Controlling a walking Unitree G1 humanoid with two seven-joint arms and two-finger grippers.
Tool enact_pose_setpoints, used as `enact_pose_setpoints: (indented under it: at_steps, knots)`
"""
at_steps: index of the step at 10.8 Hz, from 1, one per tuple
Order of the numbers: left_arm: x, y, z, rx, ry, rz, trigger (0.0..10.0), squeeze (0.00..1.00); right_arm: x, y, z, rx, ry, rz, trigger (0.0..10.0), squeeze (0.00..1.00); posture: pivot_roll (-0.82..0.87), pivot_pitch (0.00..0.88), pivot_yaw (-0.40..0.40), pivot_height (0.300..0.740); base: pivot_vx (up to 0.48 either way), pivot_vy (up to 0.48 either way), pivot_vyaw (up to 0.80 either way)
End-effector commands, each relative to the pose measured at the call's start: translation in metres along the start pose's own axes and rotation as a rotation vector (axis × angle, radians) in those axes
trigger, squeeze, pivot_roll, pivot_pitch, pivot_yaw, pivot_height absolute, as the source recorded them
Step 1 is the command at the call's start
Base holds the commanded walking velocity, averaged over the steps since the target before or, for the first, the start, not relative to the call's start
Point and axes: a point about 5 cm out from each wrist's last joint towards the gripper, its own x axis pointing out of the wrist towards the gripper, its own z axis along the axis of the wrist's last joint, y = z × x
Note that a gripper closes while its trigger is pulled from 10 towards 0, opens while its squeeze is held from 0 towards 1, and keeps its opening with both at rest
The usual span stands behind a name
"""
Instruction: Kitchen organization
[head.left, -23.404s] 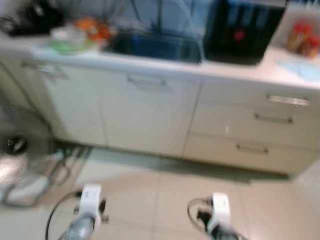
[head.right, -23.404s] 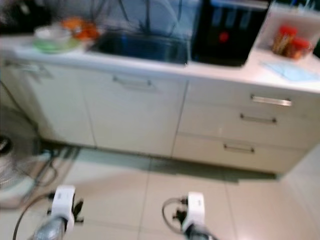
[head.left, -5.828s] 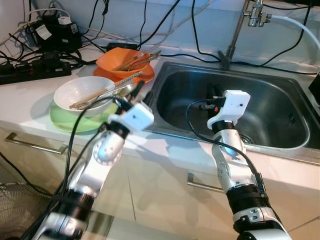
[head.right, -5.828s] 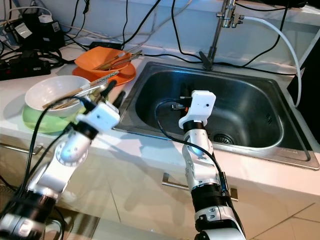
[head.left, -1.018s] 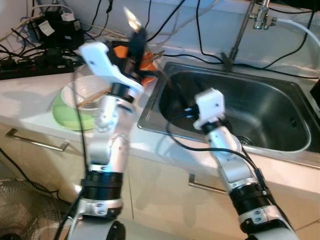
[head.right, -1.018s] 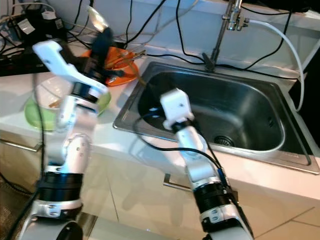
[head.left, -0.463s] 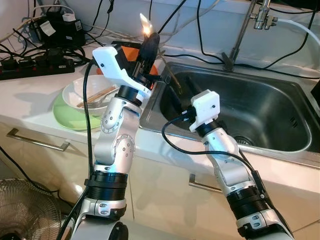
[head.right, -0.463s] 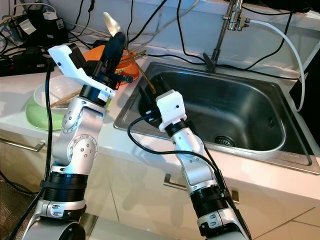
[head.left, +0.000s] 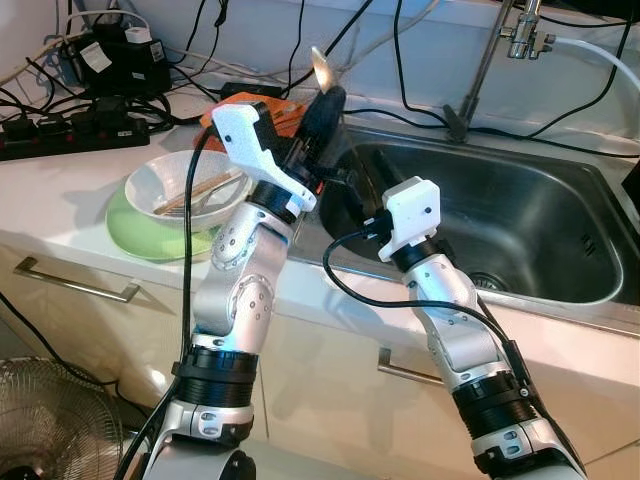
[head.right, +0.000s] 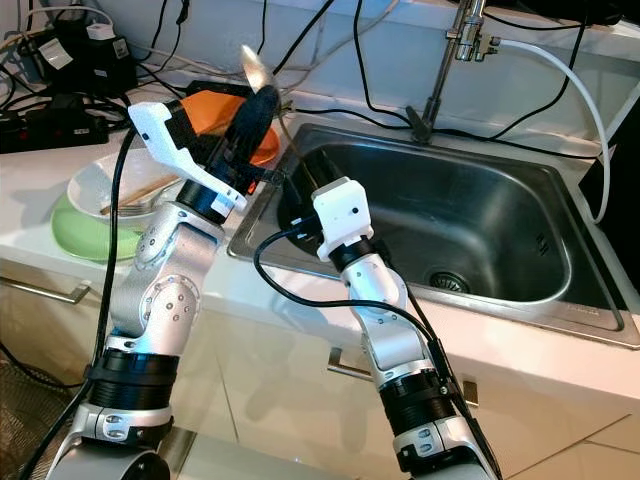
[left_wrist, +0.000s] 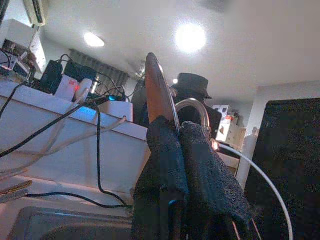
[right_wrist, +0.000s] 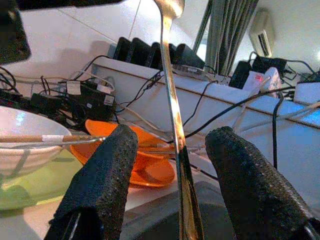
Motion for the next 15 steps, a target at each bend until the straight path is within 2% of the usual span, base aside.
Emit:
enact_pose_setpoints:
  at_steps: [1, 2, 3, 12, 13, 15]
  knots:
    - [0.0007, -0.0051, 0.0012, -0.003, 0.002, -0.031, 10.0, 0.0, 0.0017, -0.0051, -0.0004, -0.007, 0.011, -0.026, 10.0, 0.0, 0.17, 0.0, -0.02, 0.74, 0.0, 0.0, 0.0]
    - [0.0002, -0.0055, 0.0009, -0.002, 0.007, -0.037, 10.0, 0.0, 0.0017, -0.0072, -0.0012, -0.011, 0.017, -0.039, 10.0, 0.0, 0.17, 0.0, -0.021, 0.74, 0.0, 0.0, 0.0]
    - [0.0001, -0.0063, 0.0007, -0.001, 0.009, -0.041, 10.0, 0.0, 0.0019, -0.0092, -0.0024, -0.016, 0.027, -0.051, 0.0, 0.0, 0.17, 0.0, -0.023, 0.74, 0.0, 0.0, 0.0]
    - [-0.0023, -0.0117, -0.0032, -0.011, 0.048, -0.086, 10.0, 0.0, 0.0038, -0.0087, -0.0086, -0.021, 0.064, -0.066, 0.0, 0.0, 0.17, 0.0, -0.024, 0.74, 0.0, 0.0, 0.0]
    - [-0.0023, -0.0113, -0.0036, -0.003, 0.053, -0.084, 10.0, 1.0, 0.0039, -0.009, -0.0089, -0.02, 0.066, -0.068, 0.0, 0.0, 0.18, 0.0, -0.025, 0.74, 0.0, 0.0, 0.0]
    - [-0.003, -0.0105, -0.0042, 0.006, 0.057, -0.082, 10.0, 1.0, 0.0038, -0.0095, -0.0094, -0.017, 0.068, -0.072, 0.0, 0.0, 0.17, 0.0, -0.024, 0.74, 0.0, 0.0, 0.0]
